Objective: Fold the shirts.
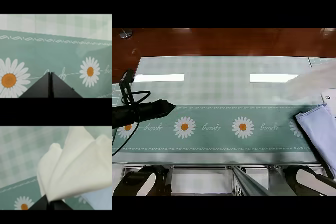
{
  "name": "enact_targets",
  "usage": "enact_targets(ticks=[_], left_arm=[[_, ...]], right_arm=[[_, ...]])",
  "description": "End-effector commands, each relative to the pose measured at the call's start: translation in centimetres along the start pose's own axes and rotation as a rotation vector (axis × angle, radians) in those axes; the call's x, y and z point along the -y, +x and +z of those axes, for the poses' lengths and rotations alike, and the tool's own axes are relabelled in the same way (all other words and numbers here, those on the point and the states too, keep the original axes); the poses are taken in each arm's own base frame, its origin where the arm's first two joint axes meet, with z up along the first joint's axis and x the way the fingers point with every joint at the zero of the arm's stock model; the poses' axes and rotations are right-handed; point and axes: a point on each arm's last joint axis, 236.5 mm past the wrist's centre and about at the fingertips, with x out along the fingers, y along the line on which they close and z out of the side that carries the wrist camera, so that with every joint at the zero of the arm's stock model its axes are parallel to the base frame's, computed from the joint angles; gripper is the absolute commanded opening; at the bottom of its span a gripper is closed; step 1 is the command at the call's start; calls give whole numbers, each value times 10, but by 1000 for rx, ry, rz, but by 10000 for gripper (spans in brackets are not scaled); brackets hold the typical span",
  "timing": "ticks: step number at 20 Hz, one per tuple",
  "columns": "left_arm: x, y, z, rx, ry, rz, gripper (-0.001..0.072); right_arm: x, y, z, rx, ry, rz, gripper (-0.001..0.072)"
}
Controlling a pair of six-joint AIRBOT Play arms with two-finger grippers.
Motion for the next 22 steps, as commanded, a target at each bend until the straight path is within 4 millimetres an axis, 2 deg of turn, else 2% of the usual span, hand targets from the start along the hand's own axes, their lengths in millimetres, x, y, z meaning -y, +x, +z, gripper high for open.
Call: enact_targets(ticks=[1, 4, 5, 6, 7, 8, 9, 11, 12, 14, 15, 16, 17, 18, 19, 20, 21, 22], left_arm=[[0, 0, 0, 0, 0, 0, 32], [1, 0, 0, 0, -2, -3, 32], [1, 0, 0, 0, -2, -3, 32], [1, 0, 0, 0, -2, -3, 32], [1, 0, 0, 0, -2, -3, 32], [0, 1, 0, -2, -3, -2, 32], [0, 1, 0, -4, -4, -2, 32], [-2, 4, 8, 23, -9, 2, 32], [1, 5, 17, 49, -18, -8, 32], [22, -3, 45, 95, 8, -62, 31], [43, -10, 67, 120, 59, -111, 31], [63, -18, 86, 133, 102, -146, 30], [82, -27, 106, 142, 149, -167, 30], [101, -34, 120, 148, 198, -187, 30], [114, -37, 128, 145, 242, -193, 30], [117, -35, 126, 120, 296, -164, 30], [104, -25, 115, 73, 322, -94, 30], [79, -12, 99, 15, 316, 5, 30]], right_arm=[[110, -33, -51, 28, 293, -256, 14], [203, -61, -127, -40, 447, -606, 15], [219, -66, -150, -54, 550, -671, 15], [227, -65, -166, -56, 636, -686, 28], [230, -60, -175, -62, 688, -679, 272], [230, -53, -175, -71, 693, -656, 626], [228, -47, -167, -60, 672, -623, 631], [209, -27, -124, 40, 615, -456, 615], [191, -18, -90, 130, 588, -325, 588], [121, -9, -12, 300, 460, 18, 153], [67, -9, 24, 381, 335, 209, 15], [13, -6, 45, 420, 222, 354, 15], [-34, 6, 47, 403, 93, 427, 15], [-75, 29, 33, 341, -54, 441, 15], [-109, 64, 6, 241, -225, 395, 15], [-129, 100, -25, 144, -363, 316, 15], [-136, 139, -58, 56, -465, 204, 15], [-129, 175, -84, 5, -560, 67, 15]])
